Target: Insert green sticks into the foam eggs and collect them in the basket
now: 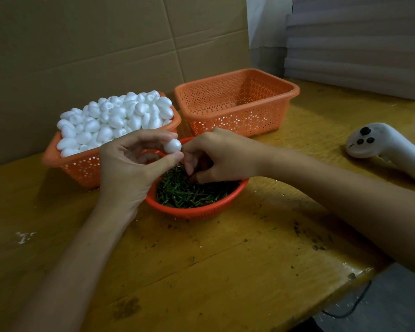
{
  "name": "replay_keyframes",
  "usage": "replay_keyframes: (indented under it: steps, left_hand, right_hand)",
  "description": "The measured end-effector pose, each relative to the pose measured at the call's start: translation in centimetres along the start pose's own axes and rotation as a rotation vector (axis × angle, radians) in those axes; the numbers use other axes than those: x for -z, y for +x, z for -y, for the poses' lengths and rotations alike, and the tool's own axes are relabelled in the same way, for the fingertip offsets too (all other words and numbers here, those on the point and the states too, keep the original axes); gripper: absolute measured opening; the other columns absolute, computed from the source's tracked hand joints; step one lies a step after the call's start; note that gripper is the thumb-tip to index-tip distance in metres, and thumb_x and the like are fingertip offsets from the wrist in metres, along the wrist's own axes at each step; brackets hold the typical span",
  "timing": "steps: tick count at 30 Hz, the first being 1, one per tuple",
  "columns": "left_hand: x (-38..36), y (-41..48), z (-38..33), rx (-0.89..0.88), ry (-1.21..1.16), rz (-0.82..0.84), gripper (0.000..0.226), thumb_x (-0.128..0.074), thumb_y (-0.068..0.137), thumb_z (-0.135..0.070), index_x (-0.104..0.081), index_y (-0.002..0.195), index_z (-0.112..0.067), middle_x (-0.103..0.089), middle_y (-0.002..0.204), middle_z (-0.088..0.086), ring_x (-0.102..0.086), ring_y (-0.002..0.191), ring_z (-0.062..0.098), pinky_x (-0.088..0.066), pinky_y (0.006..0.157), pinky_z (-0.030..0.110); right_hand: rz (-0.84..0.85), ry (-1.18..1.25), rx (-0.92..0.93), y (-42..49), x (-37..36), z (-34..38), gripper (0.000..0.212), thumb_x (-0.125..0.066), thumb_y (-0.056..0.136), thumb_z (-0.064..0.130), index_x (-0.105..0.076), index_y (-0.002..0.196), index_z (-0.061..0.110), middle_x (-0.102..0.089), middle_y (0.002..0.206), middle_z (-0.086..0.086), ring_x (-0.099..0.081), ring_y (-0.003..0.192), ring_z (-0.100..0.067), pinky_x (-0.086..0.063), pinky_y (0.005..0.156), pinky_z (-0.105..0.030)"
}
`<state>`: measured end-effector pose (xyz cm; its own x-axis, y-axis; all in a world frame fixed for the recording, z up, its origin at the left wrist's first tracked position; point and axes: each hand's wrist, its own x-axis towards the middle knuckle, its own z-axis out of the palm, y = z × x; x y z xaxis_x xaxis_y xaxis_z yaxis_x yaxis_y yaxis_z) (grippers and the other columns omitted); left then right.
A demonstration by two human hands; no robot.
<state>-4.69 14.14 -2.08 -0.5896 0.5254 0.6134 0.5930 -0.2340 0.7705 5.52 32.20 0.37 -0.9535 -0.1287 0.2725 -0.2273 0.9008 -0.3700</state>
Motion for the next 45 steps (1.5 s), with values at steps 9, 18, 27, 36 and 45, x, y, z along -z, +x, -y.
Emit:
replay_keyframes:
  steps: [9,18,27,36,45]
  left_hand:
    - [-0.15,0.07,-0.06,-0.002,-0.002,-0.018,0.03,-0.09,0.074,-0.001,-0.078,0.099,-0.012,-0.078,0.091,0.001,-0.071,0.084,0.011,-0.055,0.074,0.017]
    - [-0.12,0.08,-0.23,0.028,-0.007,-0.05,0.024,-0.09,0.076,-0.007,-0.078,0.097,-0.011,-0.08,0.08,0.0,-0.073,0.065,0.013,-0.061,0.069,0.024]
    - [0.14,0.18,0.06,0.047,-0.026,-0.058,0.026,-0.09,0.076,-0.002,-0.074,0.093,-0.013,-0.08,0.085,-0.002,-0.077,0.07,0.015,-0.063,0.068,0.026]
    - [0.34,0.33,0.19,0.048,-0.05,-0.047,0.033,-0.088,0.079,0.0,-0.075,0.106,-0.015,-0.078,0.096,0.002,-0.077,0.08,0.019,-0.063,0.074,0.028]
    - [0.13,0.3,0.19,0.077,-0.083,-0.07,0.025,-0.085,0.084,-0.003,-0.075,0.106,-0.005,-0.08,0.094,0.011,-0.079,0.082,0.03,-0.063,0.076,0.029]
  right_hand:
    - [0.007,-0.002,-0.006,-0.02,0.06,0.04,0.016,-0.081,0.08,0.019,-0.073,0.093,0.022,-0.07,0.088,0.016,-0.061,0.082,0.002,-0.046,0.08,-0.021]
    - [-0.006,-0.006,-0.004,-0.06,0.07,-0.02,0.016,-0.082,0.08,0.018,-0.073,0.093,0.021,-0.071,0.089,0.015,-0.065,0.085,-0.003,-0.044,0.077,-0.017]
    - [-0.055,0.007,-0.019,-0.13,0.15,0.12,0.019,-0.084,0.083,0.022,-0.071,0.096,0.021,-0.073,0.088,0.013,-0.07,0.087,-0.005,-0.049,0.085,-0.024]
    - [-0.009,-0.011,-0.022,0.0,0.26,0.11,0.018,-0.076,0.091,0.017,-0.077,0.11,0.019,-0.079,0.095,0.014,-0.071,0.097,0.002,-0.049,0.1,-0.028]
    - [-0.038,0.016,0.011,-0.1,0.12,-0.14,0.011,-0.072,0.095,0.014,-0.068,0.106,0.015,-0.079,0.092,0.014,-0.071,0.096,0.001,-0.05,0.097,-0.031]
